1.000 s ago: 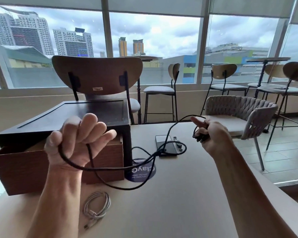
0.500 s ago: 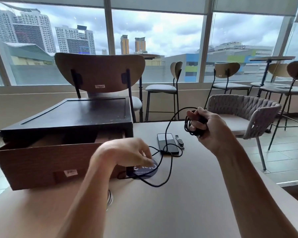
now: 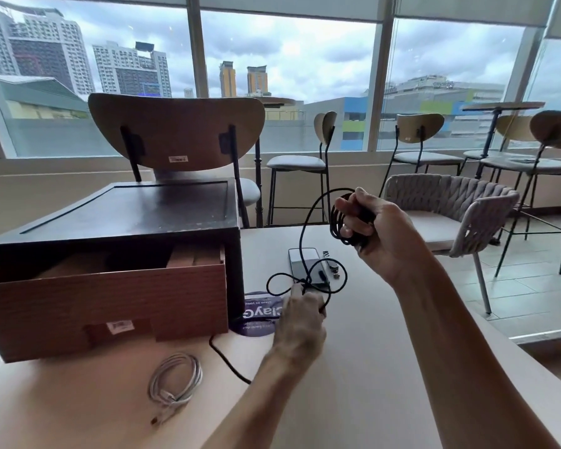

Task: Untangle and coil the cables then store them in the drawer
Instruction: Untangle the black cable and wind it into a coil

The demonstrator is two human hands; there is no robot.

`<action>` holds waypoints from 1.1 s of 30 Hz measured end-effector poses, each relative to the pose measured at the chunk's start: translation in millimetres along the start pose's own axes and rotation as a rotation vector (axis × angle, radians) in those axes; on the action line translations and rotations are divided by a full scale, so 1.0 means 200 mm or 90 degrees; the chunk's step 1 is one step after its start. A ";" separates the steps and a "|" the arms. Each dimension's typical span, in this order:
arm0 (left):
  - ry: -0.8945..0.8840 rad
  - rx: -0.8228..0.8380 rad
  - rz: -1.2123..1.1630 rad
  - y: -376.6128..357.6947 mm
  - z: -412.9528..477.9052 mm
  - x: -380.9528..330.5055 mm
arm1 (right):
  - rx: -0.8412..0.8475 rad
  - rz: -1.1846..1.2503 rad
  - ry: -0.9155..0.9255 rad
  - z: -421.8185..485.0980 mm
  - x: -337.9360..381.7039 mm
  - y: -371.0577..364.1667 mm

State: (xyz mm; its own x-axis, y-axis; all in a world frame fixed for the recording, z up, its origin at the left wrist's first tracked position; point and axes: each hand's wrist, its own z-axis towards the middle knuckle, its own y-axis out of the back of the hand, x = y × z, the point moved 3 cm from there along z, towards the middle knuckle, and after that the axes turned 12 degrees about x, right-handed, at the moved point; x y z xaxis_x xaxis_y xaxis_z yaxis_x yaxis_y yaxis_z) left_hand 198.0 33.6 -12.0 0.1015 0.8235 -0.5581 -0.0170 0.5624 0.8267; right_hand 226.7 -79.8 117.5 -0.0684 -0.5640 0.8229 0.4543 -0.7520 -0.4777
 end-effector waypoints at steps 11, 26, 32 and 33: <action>-0.071 0.387 0.092 0.34 -0.06 0.08 | -0.130 0.017 0.027 0.00 0.01 0.10; -0.158 -0.096 -0.486 0.66 -0.09 -0.05 | 0.218 0.031 -0.112 -0.04 -0.03 -0.18; -0.176 -0.275 -0.576 0.72 -0.10 0.01 | 0.275 0.165 -0.158 -0.05 -0.04 -0.18; -0.169 -0.306 -0.527 0.72 -0.09 0.02 | 0.283 0.171 -0.155 -0.05 -0.04 -0.19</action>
State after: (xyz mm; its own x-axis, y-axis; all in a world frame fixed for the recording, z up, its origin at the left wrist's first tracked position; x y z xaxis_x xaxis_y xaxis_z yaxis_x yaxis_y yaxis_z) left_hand 177.0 119.3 104.2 0.4825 0.1467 -0.8635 -0.2356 0.9713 0.0334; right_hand 200.2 -49.5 125.2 0.2837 -0.5804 0.7633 0.7607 -0.3485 -0.5477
